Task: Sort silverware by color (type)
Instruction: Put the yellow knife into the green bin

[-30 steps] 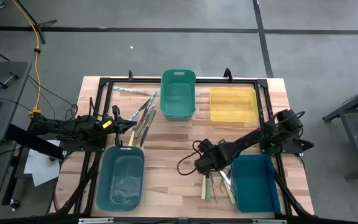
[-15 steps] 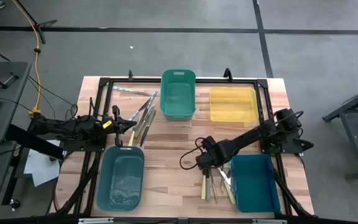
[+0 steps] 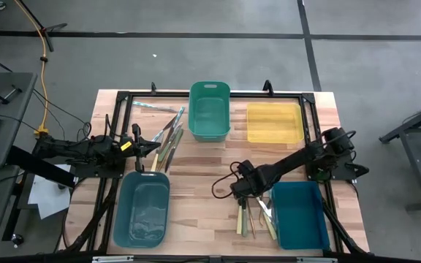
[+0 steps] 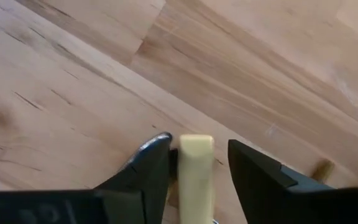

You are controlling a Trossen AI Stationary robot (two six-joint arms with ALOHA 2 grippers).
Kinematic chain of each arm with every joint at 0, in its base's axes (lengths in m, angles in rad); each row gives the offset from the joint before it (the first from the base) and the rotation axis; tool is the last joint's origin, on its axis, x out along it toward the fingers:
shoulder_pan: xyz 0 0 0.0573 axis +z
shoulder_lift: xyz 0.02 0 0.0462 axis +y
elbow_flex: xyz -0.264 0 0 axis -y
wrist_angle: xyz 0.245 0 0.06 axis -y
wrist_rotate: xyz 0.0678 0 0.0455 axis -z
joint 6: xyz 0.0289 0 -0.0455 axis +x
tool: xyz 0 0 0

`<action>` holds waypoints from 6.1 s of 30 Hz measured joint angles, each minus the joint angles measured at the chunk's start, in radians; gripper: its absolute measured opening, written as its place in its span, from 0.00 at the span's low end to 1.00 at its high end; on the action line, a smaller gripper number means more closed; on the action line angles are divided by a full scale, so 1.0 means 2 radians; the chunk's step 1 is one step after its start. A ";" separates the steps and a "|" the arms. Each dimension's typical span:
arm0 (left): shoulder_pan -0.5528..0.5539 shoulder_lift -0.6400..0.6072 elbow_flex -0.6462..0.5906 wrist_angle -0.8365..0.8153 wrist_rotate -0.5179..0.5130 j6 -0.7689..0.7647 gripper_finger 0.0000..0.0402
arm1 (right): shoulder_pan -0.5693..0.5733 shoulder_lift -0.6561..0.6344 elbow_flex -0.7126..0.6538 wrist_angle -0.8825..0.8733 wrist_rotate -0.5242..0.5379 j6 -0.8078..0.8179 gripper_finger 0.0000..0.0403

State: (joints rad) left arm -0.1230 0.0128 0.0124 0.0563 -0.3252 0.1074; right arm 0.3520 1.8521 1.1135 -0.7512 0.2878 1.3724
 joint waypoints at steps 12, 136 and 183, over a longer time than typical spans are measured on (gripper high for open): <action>0.000 0.000 0.000 0.000 0.000 0.000 0.00 | -0.006 0.005 -0.008 0.010 0.001 -0.001 0.34; 0.002 0.176 0.054 0.249 0.079 -0.104 0.00 | -0.137 -0.272 -0.253 0.803 0.033 -0.616 0.18; -0.028 0.363 0.180 0.221 0.039 -0.091 0.00 | -0.165 -0.197 -0.149 0.841 0.008 -0.628 0.18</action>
State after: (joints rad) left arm -0.1787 0.7383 0.3717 0.4974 -0.2469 -0.0746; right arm 0.0215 1.4587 0.8146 0.9316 0.3035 0.1167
